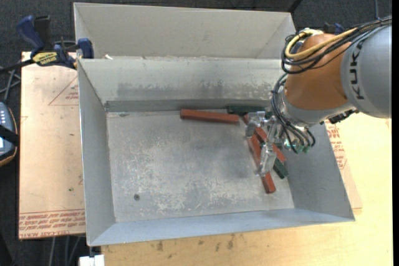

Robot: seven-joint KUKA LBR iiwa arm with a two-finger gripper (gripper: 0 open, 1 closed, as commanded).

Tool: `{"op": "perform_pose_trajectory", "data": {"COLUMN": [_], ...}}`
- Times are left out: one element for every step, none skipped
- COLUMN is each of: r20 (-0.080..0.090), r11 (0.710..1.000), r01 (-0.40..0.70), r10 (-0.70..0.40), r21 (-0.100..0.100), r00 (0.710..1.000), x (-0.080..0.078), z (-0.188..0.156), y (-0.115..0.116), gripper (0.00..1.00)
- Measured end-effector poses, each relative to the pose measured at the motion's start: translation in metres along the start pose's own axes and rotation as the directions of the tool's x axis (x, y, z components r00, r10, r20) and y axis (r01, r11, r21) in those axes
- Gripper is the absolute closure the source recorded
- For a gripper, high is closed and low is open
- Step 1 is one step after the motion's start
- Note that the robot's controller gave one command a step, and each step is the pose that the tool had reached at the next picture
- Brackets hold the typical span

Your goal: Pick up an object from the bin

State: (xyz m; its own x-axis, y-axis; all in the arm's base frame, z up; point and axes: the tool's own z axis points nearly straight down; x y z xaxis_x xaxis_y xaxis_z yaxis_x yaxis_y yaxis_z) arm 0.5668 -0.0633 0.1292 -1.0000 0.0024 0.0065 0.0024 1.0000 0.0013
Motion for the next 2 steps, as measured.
{"op": "perform_pose_trajectory", "data": {"r20": [0.007, 0.015], "r11": [1.000, 0.998], "r01": [0.002, 0.069], "r10": [-0.002, -0.069], "r21": [0.001, 0.002], "r00": [1.000, 0.997], "x": [-0.002, -0.031], "z": [-0.005, 0.020], "y": [0.000, -0.018], "gripper": [0.00, 0.00]}}
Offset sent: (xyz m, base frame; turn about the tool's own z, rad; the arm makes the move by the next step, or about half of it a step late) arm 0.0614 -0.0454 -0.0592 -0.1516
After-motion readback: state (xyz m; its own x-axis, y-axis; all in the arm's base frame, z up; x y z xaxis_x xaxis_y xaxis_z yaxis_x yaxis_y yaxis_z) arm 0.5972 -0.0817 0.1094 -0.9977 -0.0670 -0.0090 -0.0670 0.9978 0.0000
